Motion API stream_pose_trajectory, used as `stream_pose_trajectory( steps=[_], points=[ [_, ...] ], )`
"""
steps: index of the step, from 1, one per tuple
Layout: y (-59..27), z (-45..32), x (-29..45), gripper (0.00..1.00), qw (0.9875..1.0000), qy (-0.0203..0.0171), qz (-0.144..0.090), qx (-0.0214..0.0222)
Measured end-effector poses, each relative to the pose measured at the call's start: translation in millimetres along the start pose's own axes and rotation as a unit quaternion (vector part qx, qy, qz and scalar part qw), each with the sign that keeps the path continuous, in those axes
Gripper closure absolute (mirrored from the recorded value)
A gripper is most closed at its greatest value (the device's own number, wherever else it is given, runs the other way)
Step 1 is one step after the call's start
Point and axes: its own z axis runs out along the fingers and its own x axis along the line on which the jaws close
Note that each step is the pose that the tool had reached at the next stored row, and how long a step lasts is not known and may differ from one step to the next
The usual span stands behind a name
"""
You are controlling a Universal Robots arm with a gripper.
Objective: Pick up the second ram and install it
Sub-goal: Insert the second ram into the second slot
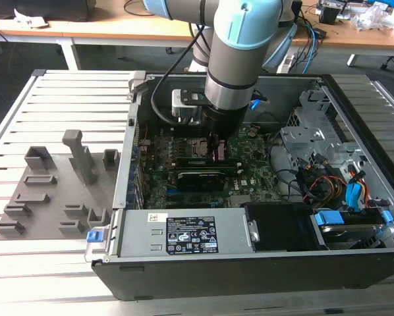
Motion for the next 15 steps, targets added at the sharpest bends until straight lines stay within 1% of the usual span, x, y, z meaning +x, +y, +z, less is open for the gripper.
stream_pose_trajectory(
  steps=[8, 15],
  points=[
    [-0.3, 0.2, -1.5, 0.87, 1.0000, -0.0002, 0.005, 0.0004],
    [-0.4, 0.3, -0.2, 0.87, 1.0000, -0.0001, 0.004, 0.0003]
  ],
)
